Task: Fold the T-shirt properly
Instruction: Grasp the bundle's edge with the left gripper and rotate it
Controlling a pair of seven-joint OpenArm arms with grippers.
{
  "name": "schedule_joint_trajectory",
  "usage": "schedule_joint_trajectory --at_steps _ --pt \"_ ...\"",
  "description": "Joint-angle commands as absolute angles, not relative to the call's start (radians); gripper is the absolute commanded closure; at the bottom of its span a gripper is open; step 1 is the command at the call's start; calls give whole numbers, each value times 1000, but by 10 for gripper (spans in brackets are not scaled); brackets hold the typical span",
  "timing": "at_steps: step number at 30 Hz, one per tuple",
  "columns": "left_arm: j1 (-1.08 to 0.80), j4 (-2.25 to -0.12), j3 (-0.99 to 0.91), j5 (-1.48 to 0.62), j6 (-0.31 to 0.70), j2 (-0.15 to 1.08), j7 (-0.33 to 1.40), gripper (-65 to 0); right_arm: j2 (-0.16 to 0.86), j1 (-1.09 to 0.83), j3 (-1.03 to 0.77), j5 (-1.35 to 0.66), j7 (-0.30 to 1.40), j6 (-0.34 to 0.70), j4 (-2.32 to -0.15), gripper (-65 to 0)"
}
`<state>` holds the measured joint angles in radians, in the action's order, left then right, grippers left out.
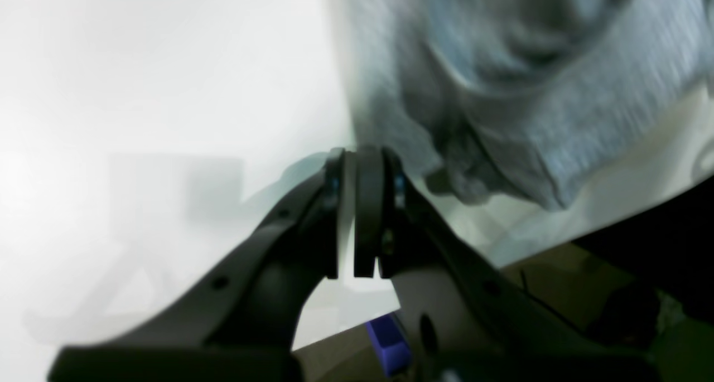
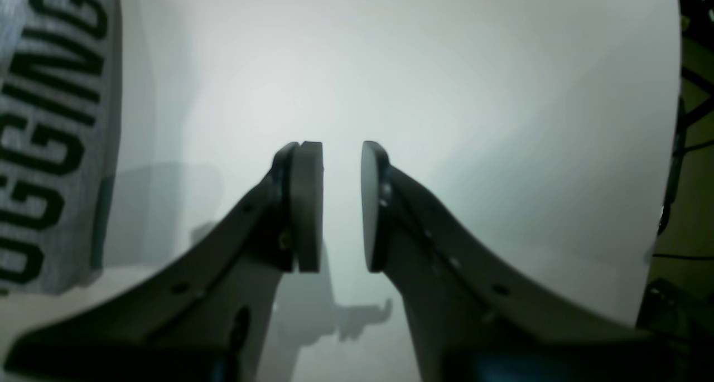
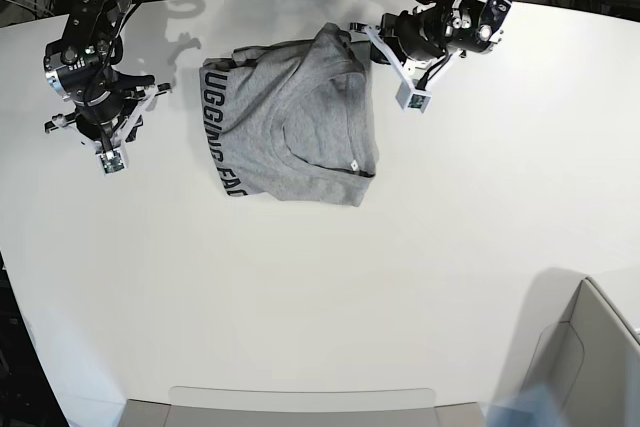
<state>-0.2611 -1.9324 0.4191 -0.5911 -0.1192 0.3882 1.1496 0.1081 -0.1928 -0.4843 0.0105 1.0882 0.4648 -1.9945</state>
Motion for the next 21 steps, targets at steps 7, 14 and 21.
schedule_joint_trajectory --at_steps 7,14,21 --pt "-289 -2046 360 -604 -116 380 1110 -34 117 -176 -487 8 1075 478 -2012 -126" --pt "-286 -2046 512 -604 -108 371 878 -34 127 -170 -489 7 1075 478 -2006 -126" --pt "-243 -2040 671 -581 -111 371 794 -34 119 -134 -486 7 1075 478 -1954 -126"
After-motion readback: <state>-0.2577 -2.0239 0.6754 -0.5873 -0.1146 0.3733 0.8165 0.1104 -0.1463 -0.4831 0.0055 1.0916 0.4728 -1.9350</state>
